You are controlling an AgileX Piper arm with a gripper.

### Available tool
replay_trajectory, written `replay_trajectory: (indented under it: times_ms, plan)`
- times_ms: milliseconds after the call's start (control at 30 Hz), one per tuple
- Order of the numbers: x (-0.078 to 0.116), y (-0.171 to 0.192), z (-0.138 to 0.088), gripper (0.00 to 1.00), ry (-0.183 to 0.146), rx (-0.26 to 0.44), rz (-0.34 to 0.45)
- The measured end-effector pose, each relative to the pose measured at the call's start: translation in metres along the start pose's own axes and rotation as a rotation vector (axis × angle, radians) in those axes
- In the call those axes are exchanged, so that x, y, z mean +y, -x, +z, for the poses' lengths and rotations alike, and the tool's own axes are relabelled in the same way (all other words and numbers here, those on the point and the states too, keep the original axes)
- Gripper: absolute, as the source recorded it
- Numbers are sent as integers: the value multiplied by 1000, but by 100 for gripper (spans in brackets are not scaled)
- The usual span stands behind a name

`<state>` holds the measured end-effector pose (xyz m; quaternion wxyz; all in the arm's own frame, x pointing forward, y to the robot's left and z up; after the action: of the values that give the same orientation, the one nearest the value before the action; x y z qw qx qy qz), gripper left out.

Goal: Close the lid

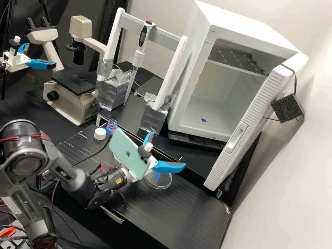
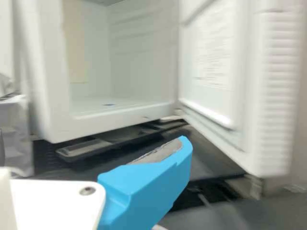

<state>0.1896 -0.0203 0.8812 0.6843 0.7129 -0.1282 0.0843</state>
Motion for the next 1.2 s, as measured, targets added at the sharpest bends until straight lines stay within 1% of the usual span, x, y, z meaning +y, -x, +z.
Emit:
replay_trajectory:
  times_ms: [33, 100, 267, 333, 433, 500, 667, 800, 867, 1067, 1133, 1200]
  plan:
    - [2, 6, 3, 100, 2, -11, 4]
    - [4, 14, 7, 100, -7, -26, 3]
    - [2, 30, 17, 100, 0, -72, -40]
    - [0, 33, 19, 100, 0, -84, -51]
    - [-4, 35, 24, 100, -14, -109, -67]
    - [-5, 36, 26, 100, -17, -119, -75]
    - [-5, 37, 29, 100, -11, -134, -70]
    - [-3, 37, 30, 100, 5, -145, -58]
    - [-1, 38, 31, 100, 5, -151, -51]
    - [1, 39, 33, 100, 42, -162, -41]
    - [1, 39, 33, 100, 60, -161, -42]
    - [2, 39, 32, 100, 64, -155, -37]
